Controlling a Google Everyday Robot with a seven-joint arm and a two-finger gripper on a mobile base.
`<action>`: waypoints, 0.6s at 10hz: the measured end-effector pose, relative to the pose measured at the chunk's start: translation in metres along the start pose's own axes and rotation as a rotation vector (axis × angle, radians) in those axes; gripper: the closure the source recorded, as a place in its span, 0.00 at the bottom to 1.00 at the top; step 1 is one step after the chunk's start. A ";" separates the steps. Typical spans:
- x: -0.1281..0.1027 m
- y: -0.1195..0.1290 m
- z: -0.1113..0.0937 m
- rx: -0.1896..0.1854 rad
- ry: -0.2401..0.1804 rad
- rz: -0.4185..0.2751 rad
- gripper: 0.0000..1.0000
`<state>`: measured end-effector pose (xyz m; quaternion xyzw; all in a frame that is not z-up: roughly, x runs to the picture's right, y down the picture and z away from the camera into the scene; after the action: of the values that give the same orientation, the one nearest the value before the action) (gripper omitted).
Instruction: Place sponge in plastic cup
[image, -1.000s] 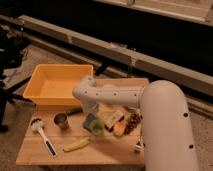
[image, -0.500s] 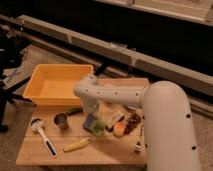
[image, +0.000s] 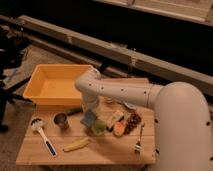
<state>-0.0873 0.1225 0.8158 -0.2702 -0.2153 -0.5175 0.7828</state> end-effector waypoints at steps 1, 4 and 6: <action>-0.006 -0.004 -0.009 0.014 0.001 -0.012 1.00; -0.019 -0.009 -0.039 0.058 0.010 -0.037 1.00; -0.017 -0.003 -0.056 0.086 0.019 -0.025 1.00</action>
<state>-0.0930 0.0976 0.7636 -0.2286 -0.2333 -0.5201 0.7891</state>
